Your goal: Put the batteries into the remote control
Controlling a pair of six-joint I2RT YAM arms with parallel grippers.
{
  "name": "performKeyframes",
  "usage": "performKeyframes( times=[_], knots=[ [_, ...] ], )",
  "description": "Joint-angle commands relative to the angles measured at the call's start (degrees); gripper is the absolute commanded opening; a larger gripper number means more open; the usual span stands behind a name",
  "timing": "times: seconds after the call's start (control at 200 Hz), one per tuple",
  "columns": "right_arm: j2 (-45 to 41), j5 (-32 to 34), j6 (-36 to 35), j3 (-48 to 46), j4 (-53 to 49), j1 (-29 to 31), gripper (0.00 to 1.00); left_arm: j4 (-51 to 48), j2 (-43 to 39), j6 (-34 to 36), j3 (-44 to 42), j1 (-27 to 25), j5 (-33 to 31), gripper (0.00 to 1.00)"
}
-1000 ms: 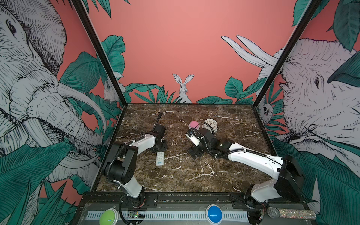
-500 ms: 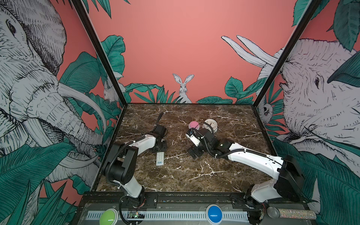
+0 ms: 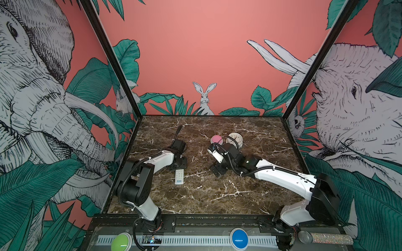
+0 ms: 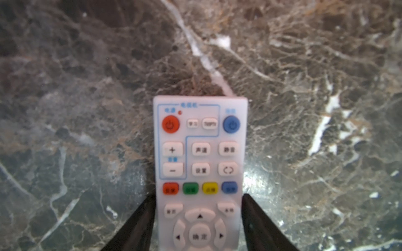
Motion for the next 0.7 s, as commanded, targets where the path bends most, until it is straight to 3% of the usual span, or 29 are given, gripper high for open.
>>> performKeyframes(
  times=[0.0, 0.25, 0.475, 0.695],
  knots=[
    [-2.3, 1.5, -0.7, 0.2, 0.1, 0.4, 0.98, -1.2, -1.0, -0.1, -1.7, 0.0, 0.3, 0.69],
    [-3.5, 6.0, 0.5, -0.6, 0.0, 0.4, 0.99, -2.9, -5.3, 0.5, -1.8, 0.0, 0.7, 0.75],
    [-5.2, 10.8, 2.6, -1.8, -0.6, -0.9, 0.99, -1.4, -15.8, 3.6, -5.8, 0.1, -1.4, 0.98],
    [-12.0, 14.9, 7.4, -8.9, 2.5, -6.2, 0.99, 0.3, -28.8, 7.1, -10.4, 0.2, -6.7, 0.99]
  ],
)
